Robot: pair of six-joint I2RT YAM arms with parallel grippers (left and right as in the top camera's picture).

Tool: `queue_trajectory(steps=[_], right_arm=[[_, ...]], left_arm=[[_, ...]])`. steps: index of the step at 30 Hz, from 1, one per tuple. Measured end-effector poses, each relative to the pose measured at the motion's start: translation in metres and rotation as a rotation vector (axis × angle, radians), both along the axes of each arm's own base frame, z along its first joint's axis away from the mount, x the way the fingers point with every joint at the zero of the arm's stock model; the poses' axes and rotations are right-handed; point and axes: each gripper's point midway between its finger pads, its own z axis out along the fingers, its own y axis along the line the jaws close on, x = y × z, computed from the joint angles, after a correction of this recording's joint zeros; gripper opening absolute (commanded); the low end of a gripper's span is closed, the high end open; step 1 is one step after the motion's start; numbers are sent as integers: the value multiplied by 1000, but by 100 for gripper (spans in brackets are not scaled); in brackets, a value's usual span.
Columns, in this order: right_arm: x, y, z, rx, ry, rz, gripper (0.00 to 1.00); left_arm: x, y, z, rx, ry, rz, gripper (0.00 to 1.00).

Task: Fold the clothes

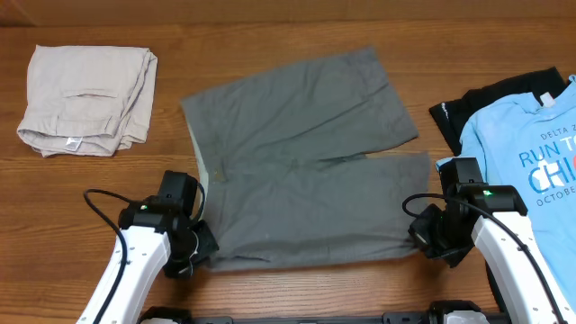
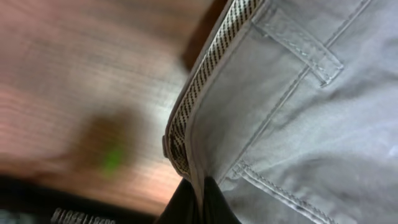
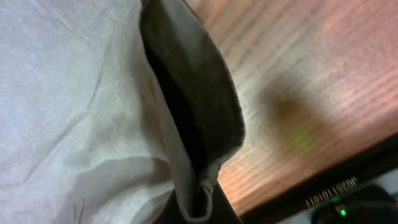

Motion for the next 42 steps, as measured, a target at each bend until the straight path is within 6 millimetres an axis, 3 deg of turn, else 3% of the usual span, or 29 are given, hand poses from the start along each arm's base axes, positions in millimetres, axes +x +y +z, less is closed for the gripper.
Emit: queue_trajectory(steps=[5,7,15,20,24,29,32,34,38,42], right_arm=[[-1,1,12,7,-20,4,4],[7,1,32,8,-49,24,4],[71,2,132,5,-267,118,4],[135,6,158,11,-345,166,4],[189,9,157,15,-401,193,4],[239,12,155,9,-503,208,4],[256,12,150,4,-535,212,4],[276,15,143,3,-569,216,4],[305,28,138,-1,-650,258,4],[328,48,133,4,-714,305,4]], left_arm=[[-11,-5,20,-43,-60,5,4],[-10,-10,30,-81,-111,4,4],[8,-18,94,-141,-309,-6,4],[36,-15,116,-104,-355,-3,4],[68,-12,121,-66,-381,1,4],[120,-8,129,-20,-459,10,4],[146,-6,136,4,-514,17,4],[174,-1,133,48,-555,28,4],[194,6,118,104,-554,39,4],[201,18,100,172,-516,53,4]])
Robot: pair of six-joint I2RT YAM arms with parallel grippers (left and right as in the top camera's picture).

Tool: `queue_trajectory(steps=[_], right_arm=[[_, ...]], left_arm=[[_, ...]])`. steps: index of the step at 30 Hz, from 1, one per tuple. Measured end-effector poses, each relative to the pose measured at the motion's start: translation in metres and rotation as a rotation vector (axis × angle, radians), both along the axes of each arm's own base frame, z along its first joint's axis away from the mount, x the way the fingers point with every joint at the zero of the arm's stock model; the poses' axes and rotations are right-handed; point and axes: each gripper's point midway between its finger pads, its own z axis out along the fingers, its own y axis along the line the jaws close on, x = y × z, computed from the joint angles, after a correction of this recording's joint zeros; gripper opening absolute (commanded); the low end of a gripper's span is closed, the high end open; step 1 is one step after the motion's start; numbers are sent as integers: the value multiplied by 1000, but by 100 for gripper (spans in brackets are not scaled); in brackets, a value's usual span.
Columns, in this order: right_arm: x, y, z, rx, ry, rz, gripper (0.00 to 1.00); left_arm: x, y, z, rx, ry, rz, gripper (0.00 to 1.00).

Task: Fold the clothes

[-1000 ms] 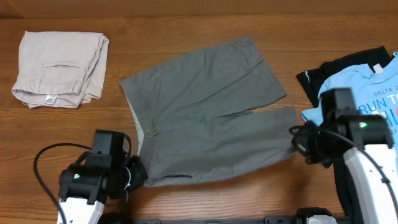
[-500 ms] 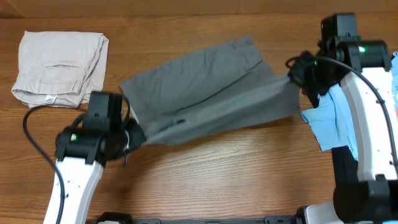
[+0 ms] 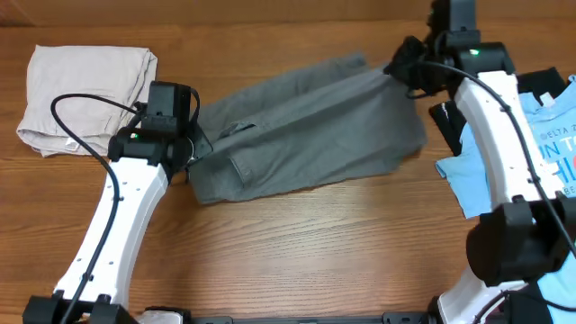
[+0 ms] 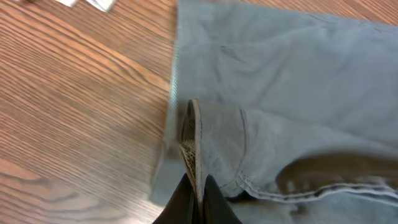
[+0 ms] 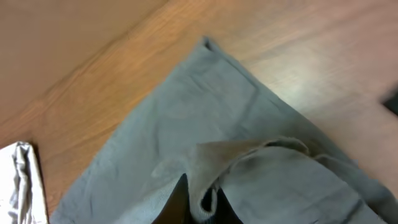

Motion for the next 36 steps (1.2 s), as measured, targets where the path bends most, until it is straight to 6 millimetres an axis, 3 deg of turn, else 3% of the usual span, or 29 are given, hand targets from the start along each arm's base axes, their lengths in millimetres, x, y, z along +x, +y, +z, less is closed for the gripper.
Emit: queue_trajectory(steps=[8,13,26,28,29,31,32,33,34,35,36], right_arm=[[35,27,-23,-1,-70,65,4],[49,36,-43,-14,-84,106,4],[94,60,-58,-25,-245,149,4],[97,64,-63,-27,-250,153,9],[98,66,-67,-27,-246,156,18],[99,69,-76,-31,-241,165,20],[101,71,-82,-29,-238,165,29],[101,72,-86,-31,-232,166,44],[103,74,-92,-36,-231,173,48],[105,75,-96,-32,-231,168,50],[107,75,-100,-33,-235,168,58]], left_arm=[[14,29,0,25,-41,84,4],[19,35,-1,26,-52,100,4],[71,48,-50,84,-85,138,6],[82,50,-57,95,-106,145,15],[87,50,-61,100,-115,146,29],[94,52,-65,110,-130,148,33],[98,53,-67,114,-142,147,49],[102,54,-67,119,-153,146,71],[106,55,-65,124,-170,143,81],[110,56,-63,128,-191,138,82],[114,56,-60,132,-209,130,85]])
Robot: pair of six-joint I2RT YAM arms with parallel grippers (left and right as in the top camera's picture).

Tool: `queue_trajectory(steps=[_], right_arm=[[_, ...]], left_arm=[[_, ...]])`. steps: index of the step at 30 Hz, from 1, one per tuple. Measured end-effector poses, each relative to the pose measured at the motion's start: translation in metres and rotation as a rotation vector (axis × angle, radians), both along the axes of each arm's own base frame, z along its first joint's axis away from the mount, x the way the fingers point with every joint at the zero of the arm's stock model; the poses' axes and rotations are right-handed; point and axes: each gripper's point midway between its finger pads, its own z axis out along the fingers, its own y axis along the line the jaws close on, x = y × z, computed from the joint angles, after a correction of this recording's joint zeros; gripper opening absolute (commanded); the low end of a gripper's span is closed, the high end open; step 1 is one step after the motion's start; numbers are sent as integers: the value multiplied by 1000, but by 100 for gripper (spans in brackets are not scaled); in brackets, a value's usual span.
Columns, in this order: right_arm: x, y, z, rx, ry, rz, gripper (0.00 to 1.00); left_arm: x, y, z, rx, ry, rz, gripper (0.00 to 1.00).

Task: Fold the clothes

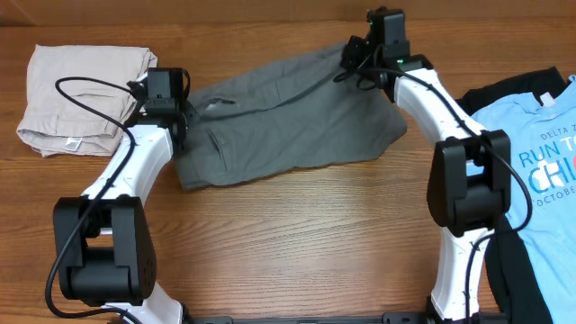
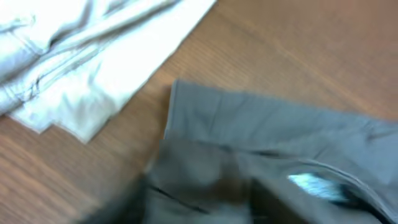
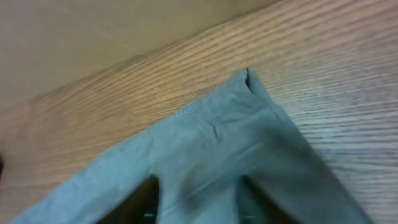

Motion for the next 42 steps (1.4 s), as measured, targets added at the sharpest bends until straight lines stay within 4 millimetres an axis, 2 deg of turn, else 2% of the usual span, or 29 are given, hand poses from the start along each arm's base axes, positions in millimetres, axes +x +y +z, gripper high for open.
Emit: queue_trajectory(steps=[1,2,4,6,7,9,10,12,13,14,16,20,23,27,30,35,39,42], right_arm=[[3,2,-4,1,-9,7,83],[5,3,-4,-4,-21,24,92],[3,7,-4,-8,-26,59,96],[2,9,2,-16,-26,96,97],[-1,8,4,-21,-16,107,96],[-14,5,9,-32,35,129,87],[-22,1,11,-37,67,134,65],[-41,-6,15,-50,139,138,29],[-50,-9,16,-54,173,141,19],[-63,-14,16,-62,224,141,4],[-82,-19,10,-72,308,142,4],[-98,-24,-14,-96,375,138,4],[-108,-33,-39,-133,412,115,4],[-122,-43,-76,-178,451,92,4],[-144,-49,-99,-196,528,90,4],[-175,-54,-101,-194,652,63,4],[-211,-60,-103,-189,775,19,4],[-239,-64,-104,-187,864,-18,4]], left_arm=[[4,1,4,5,-17,-6,91],[6,2,7,17,-18,-25,93],[8,0,13,29,1,-66,92],[9,-5,23,31,23,-122,83],[9,-8,29,24,24,-140,70],[4,-18,41,-8,42,-195,17],[2,-21,47,-23,38,-211,4],[-9,-35,56,-78,60,-267,4],[-13,-40,57,-103,70,-291,4],[-16,-47,57,-128,79,-318,4],[-18,-59,52,-163,89,-351,4],[-18,-82,16,-208,167,-411,4],[-19,-90,-21,-219,245,-442,4],[-31,-90,-51,-230,335,-449,4],[-36,-92,-53,-238,354,-454,4],[-53,-91,-50,-250,409,-449,4],[-62,-91,-29,-249,403,-457,4],[-69,-91,0,-236,366,-475,4]])
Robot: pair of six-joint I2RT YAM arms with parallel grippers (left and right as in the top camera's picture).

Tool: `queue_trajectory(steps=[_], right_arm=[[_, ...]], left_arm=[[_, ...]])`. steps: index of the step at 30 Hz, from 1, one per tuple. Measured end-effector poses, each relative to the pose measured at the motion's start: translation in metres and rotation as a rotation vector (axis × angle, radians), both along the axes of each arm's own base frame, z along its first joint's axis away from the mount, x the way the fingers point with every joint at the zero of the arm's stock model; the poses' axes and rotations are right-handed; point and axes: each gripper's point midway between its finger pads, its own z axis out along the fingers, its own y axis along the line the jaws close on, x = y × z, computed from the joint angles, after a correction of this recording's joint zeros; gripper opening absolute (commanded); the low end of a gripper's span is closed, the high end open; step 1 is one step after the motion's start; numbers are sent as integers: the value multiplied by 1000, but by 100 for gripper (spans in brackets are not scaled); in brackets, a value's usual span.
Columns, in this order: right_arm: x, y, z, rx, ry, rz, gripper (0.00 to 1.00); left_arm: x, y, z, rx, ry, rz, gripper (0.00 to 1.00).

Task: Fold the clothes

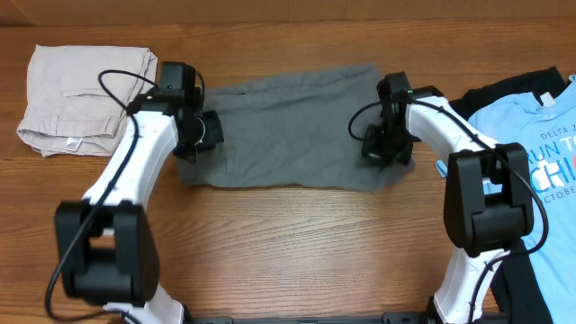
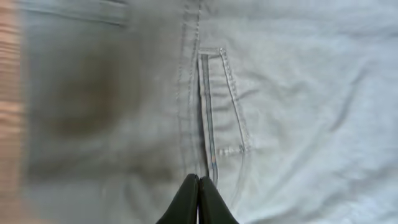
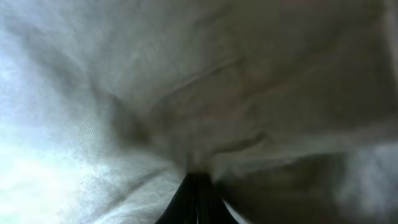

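Grey shorts (image 1: 288, 126) lie folded in half along the far middle of the table. My left gripper (image 1: 211, 130) rests on their left end, fingers shut. In the left wrist view its tips (image 2: 199, 182) press together on the grey cloth (image 2: 298, 93) just below a stitched pocket seam (image 2: 208, 112), with nothing between them. My right gripper (image 1: 371, 151) sits on the shorts' right end. In the right wrist view it (image 3: 198, 180) is shut, its tips pushed into puckered cloth (image 3: 93, 93).
A folded beige garment (image 1: 85, 94) lies at the far left. A light blue printed T-shirt (image 1: 531, 153) on a black garment (image 1: 486, 94) lies at the right edge. Bare wooden table (image 1: 297, 252) runs along the near side.
Both grippers were open at the shorts' far edge. Now they are shut and lower down, the left on the left end, the right on the right end. The shorts lie flatter.
The shorts lay spread flat, each gripper shut on a near corner. Then both held those corners over the far half. Then they were open at the far edge, the shorts doubled over. Now both press shut on the folded shorts' ends.
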Motion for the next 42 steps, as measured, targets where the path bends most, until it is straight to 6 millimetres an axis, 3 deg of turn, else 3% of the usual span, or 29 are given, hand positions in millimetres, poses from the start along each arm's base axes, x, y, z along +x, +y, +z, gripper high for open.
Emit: queue_trajectory(steps=[4,10,13,17,19,21,25,30,33,42], right_arm=[[-41,1,0,-24,96,-4,4],[-99,14,10,-85,188,92,4],[-90,31,49,-45,30,133,4],[-53,42,134,67,-323,115,4],[-45,44,147,102,-382,116,4],[-30,52,142,139,-410,142,4],[-4,70,113,186,-417,197,4],[36,86,74,215,-472,229,4],[54,93,51,222,-501,241,4],[93,90,14,155,-600,217,4]], left_arm=[[-12,-7,35,1,-57,-34,4],[-30,-21,67,20,-110,-95,4],[-31,-24,69,23,-117,-105,4],[-25,-29,72,37,-158,-157,4],[-20,-33,74,43,-185,-188,4],[-16,-37,76,45,-210,-207,4],[-8,-44,69,48,-218,-233,4],[17,-56,41,51,-227,-263,4],[34,-61,11,57,-219,-278,4],[74,-69,-36,54,-274,-279,4]])
